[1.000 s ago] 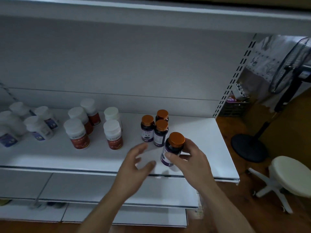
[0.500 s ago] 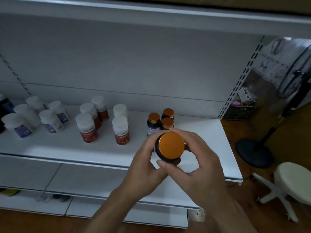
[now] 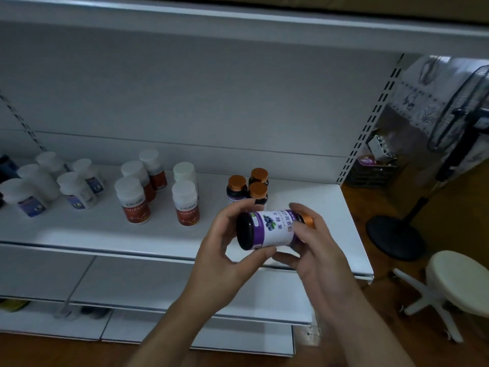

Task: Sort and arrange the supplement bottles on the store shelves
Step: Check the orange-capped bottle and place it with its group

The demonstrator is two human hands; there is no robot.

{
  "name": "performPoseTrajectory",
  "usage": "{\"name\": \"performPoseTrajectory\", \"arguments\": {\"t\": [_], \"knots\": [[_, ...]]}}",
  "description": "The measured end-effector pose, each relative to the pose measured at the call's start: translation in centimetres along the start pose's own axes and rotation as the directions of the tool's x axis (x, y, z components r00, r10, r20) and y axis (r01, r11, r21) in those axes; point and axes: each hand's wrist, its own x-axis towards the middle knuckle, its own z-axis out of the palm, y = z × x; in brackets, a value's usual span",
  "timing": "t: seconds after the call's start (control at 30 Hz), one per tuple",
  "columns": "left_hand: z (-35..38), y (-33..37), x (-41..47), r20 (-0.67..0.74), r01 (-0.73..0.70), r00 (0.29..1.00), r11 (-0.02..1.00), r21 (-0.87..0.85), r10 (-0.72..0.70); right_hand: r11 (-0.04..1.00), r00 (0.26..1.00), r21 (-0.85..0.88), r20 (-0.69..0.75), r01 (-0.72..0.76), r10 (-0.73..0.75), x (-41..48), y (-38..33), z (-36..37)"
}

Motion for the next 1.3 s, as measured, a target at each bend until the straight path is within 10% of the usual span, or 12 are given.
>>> {"name": "performPoseTrajectory", "arguments": {"t": [0.27,0.57,0.9,1.17,1.3], "knots": [[1.6,2.8,0.0,0.129,-0.116,0.985,0.993,-0.012,0.116,0.830,0.947,0.465,0.228,-0.309,0.225,-1.0,0.3,1.1],[1.8,3.5,0.2,0.173,-0.150,0.974,0.989,0.010,0.146,0.819,0.951,0.496,0.249,-0.288,0.184,-1.3,0.1,0.9],[0.3,2.0,0.1,0.158,-0.127,0.980,0.991,0.029,0.121,0.977,0.998,0.205,0.013,-0.062,0.061,-0.7,-0.2,0.6],[0.3,1.5,0.5,0.016,0.270,0.960,0.905,-0.328,-0.281,0.966,0.981,-0.184,0.106,0.182,-0.165,-1.0,-0.2,-0.2],[-0.2,1.4,0.6,0.029,0.302,0.952,0.924,-0.235,-0.304,0.949,0.982,-0.252,0.057,0.189,-0.180,-1.2,-0.5,-0.3]]}}
